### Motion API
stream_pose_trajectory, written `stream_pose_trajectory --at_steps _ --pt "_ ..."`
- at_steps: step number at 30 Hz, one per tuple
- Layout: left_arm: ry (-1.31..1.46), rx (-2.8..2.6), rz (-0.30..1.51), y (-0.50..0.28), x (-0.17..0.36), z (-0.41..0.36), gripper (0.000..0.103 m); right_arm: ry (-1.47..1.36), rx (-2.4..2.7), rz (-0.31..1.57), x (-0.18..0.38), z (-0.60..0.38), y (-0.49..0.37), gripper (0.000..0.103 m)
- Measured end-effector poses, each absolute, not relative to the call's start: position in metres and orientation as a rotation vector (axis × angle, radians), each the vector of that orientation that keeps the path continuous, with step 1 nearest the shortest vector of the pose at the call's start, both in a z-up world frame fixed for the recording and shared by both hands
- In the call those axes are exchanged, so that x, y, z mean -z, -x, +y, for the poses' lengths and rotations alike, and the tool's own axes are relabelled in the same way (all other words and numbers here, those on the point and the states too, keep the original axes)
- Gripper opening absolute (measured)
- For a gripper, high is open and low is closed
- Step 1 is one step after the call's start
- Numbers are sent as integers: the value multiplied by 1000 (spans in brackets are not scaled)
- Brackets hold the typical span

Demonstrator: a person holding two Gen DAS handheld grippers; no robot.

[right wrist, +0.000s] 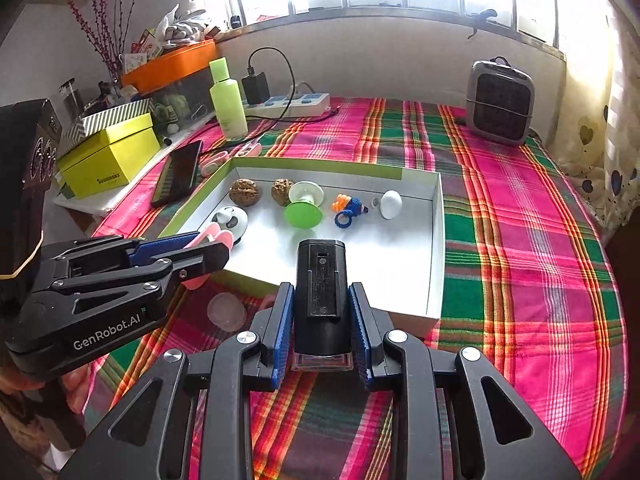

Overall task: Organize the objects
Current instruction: 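Carry the black cylinder in the right tool while the left tool carries the pink clip over the box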

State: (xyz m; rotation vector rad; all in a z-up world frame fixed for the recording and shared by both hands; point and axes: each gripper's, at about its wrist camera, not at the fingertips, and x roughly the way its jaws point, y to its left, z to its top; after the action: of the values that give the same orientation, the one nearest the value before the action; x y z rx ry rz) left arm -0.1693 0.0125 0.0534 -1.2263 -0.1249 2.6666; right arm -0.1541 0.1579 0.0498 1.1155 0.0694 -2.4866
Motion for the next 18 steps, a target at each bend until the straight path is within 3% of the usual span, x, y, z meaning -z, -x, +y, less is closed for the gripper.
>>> stream_pose_trajectory --at_steps 18 --pt "1270 -2657 -148 212 -44 17 22 -1181 2496 18 -42 157 206 29"
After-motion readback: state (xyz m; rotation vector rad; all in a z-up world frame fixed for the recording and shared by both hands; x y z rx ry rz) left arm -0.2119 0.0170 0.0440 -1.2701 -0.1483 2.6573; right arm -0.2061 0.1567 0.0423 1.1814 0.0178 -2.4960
